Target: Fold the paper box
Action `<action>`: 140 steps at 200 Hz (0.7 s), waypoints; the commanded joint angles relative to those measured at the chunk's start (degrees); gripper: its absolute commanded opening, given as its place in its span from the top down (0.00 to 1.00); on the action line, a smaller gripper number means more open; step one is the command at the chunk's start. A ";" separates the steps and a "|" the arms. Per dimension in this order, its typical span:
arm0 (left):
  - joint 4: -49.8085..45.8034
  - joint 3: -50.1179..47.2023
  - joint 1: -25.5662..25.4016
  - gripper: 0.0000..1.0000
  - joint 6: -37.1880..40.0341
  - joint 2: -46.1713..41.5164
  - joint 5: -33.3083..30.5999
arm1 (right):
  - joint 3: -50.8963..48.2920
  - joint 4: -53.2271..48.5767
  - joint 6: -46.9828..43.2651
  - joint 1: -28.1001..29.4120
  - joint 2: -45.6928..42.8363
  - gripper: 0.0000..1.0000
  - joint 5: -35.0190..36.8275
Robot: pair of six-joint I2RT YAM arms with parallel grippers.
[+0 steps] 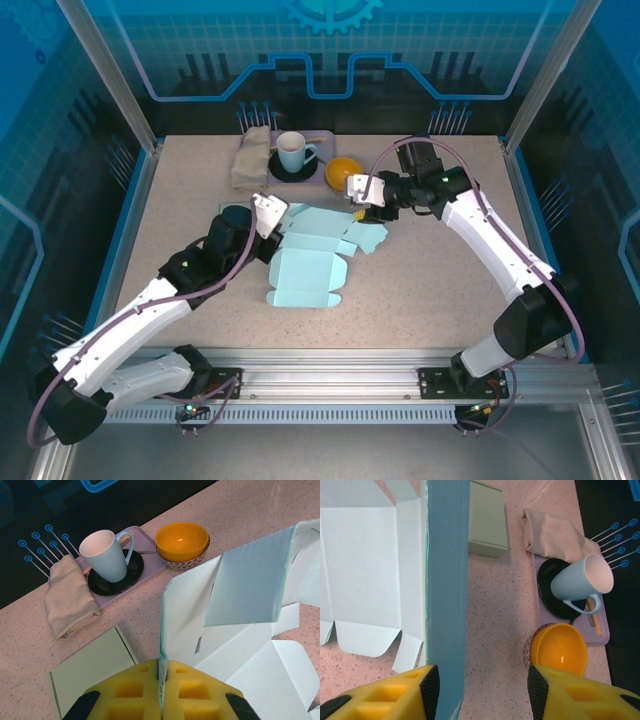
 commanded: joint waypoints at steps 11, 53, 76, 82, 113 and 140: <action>3.91 -0.23 0.00 1.00 -0.15 -0.30 -0.93 | 2.82 -4.38 -1.71 1.37 -0.15 0.48 3.03; 4.12 -0.41 0.02 1.00 -0.06 -0.17 -1.06 | 1.51 -5.57 -2.90 1.70 -3.74 0.48 4.30; 4.22 -0.45 0.03 1.00 -0.20 -0.26 -0.72 | -0.54 -4.03 -3.27 1.72 -4.84 0.47 4.39; 4.26 -0.49 -0.02 1.00 -0.28 -0.23 -0.63 | -0.63 -3.95 -3.35 1.79 -4.67 0.47 4.40; 4.13 -0.58 -0.06 1.00 -0.41 -0.39 -0.55 | 1.09 -4.78 -2.19 2.23 -3.54 0.47 4.32; 3.92 -0.67 -0.11 1.00 -0.41 -0.52 -0.58 | 2.78 -4.60 -0.76 2.85 -3.47 0.47 6.17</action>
